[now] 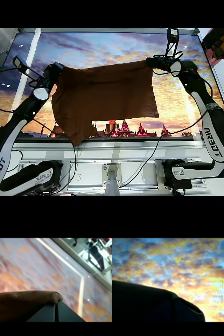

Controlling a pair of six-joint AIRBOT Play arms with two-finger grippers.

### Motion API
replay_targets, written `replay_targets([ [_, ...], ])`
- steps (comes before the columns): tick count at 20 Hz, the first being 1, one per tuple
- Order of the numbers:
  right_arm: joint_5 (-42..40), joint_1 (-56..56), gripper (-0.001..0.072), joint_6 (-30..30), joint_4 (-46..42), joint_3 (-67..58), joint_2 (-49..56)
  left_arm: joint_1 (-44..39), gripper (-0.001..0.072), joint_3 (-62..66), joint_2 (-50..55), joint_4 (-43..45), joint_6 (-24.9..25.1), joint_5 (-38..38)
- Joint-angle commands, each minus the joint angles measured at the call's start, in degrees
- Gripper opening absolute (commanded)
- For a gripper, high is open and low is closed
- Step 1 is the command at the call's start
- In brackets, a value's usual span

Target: Fold the clothes and pants, and hang the long-sleeved shirts on hangers.

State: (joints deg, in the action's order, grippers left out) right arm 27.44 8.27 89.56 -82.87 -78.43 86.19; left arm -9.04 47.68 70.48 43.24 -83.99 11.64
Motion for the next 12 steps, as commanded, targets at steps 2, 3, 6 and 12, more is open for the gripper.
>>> replay_targets([
  [2,-4.31,-2.14,0.002,1.92,-0.31,-0.02,1.84,-0.72,0.0028,0.02,1.81,0.26,0.15,2.91],
  [3,-4.22,-3.26,0.0025,2.99,-0.26,-0.02,1.84,-0.74,0.0053,0.02,1.81,0.28,1.25,2.91],
  [6,1.31,-6.78,0.0704,2.99,-0.31,-0.26,1.62,-0.74,0.0622,0.02,1.79,0.44,4.92,0.48],
  [12,18.18,-16.11,0.0691,2.73,-2.32,-0.61,0.94,1.14,0.072,0.04,-3.13,6.78,4.98,-8.94],
])
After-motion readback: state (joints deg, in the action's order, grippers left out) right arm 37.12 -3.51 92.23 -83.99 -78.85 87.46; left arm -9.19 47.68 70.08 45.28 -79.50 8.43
